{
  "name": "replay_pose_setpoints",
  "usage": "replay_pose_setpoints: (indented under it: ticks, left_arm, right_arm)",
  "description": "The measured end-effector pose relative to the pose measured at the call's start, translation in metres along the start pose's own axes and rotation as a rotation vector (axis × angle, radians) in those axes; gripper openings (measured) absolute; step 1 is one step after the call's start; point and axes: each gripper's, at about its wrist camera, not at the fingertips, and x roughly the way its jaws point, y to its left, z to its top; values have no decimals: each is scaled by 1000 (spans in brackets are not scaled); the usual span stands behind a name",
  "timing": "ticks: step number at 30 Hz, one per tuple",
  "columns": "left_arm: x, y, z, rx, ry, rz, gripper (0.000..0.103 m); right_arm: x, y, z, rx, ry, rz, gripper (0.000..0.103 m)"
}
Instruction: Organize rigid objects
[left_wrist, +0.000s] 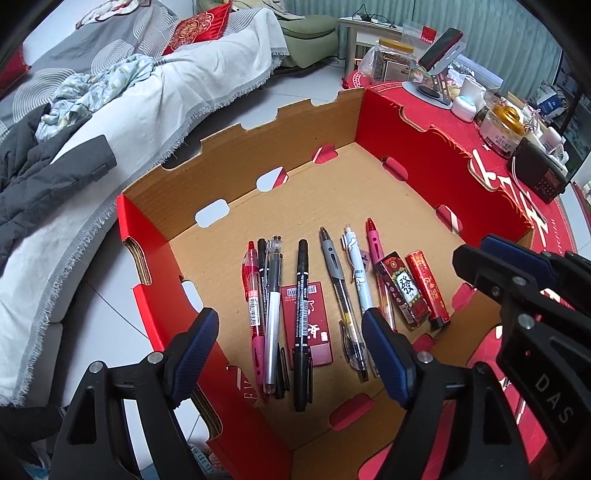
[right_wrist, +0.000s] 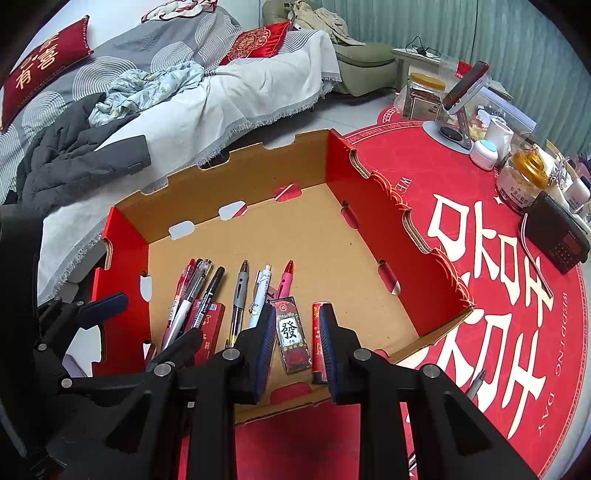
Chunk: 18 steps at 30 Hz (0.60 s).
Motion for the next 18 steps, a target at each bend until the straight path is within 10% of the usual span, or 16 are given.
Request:
replay_pose_setpoints:
  ticks: [18]
  left_arm:
    - [-6, -5, 0, 18, -29, -7, 94]
  right_arm:
    - [-3, 0, 0, 2, -1, 0, 25]
